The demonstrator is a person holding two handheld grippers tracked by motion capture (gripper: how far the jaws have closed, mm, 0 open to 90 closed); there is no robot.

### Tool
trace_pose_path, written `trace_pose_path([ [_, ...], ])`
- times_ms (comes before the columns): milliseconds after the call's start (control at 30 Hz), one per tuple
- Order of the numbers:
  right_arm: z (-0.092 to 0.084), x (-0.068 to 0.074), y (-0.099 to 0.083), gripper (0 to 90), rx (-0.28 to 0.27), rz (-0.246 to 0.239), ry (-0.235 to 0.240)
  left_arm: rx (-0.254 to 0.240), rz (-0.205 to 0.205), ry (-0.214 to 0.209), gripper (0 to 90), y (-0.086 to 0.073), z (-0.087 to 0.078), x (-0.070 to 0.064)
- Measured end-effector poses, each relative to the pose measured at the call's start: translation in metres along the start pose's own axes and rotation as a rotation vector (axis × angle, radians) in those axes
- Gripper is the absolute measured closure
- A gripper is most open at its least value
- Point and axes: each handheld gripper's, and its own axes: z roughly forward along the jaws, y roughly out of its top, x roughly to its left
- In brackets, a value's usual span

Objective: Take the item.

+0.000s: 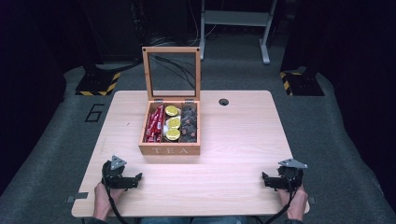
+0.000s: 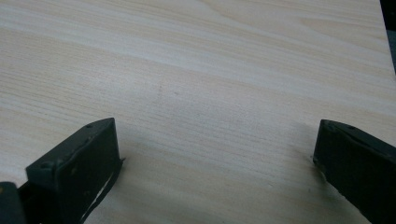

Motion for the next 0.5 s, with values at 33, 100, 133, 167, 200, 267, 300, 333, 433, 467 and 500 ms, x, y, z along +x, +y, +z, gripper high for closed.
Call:
trace_pose_path([
  [33, 0.0, 0.0, 0.0, 0.0, 0.0, 0.0, 0.0, 0.0, 0.0, 0.0, 0.9, 0.0, 0.0, 0.0],
  [100, 0.0, 0.0, 0.0, 0.0, -0.001, 0.009, 0.006, 0.005, 0.004, -0.005, 0.3, 0.001, 0.001, -0.001],
  [133, 0.001, 0.0, 0.0, 0.0, -0.002, 0.009, 0.009, 0.013, 0.004, -0.006, 0.2, 0.002, 0.001, -0.001],
  [167, 0.001, -0.001, 0.0, 0.0, -0.003, 0.008, 0.01, 0.01, 0.005, -0.009, 0.2, 0.003, 0.002, -0.002],
  [200, 0.001, -0.001, 0.0, 0.0, -0.004, 0.009, 0.01, 0.006, 0.005, -0.014, 0.6, 0.005, 0.002, -0.003],
  [267, 0.001, 0.0, 0.0, 0.0, -0.003, 0.011, 0.009, 0.002, 0.008, -0.022, 0.8, 0.008, 0.002, -0.005],
  [300, 0.001, 0.0, 0.0, 0.0, -0.003, 0.013, 0.008, -0.004, 0.008, -0.022, 0.8, 0.009, 0.002, -0.006],
  [333, 0.001, -0.001, 0.0, 0.0, -0.005, 0.01, 0.009, -0.002, 0.01, -0.025, 0.8, 0.011, 0.001, -0.007],
  [433, 0.0, -0.001, -0.001, 0.0, -0.006, 0.001, 0.01, -0.024, 0.011, -0.034, 1.2, 0.016, 0.0, -0.009],
  [467, 0.0, -0.001, -0.001, 0.0, -0.006, 0.001, 0.009, -0.025, 0.016, -0.036, 1.4, 0.018, -0.001, -0.01],
  [500, 0.0, -0.001, -0.001, 0.0, -0.006, 0.003, 0.009, -0.021, 0.021, -0.042, 1.5, 0.021, -0.002, -0.01],
])
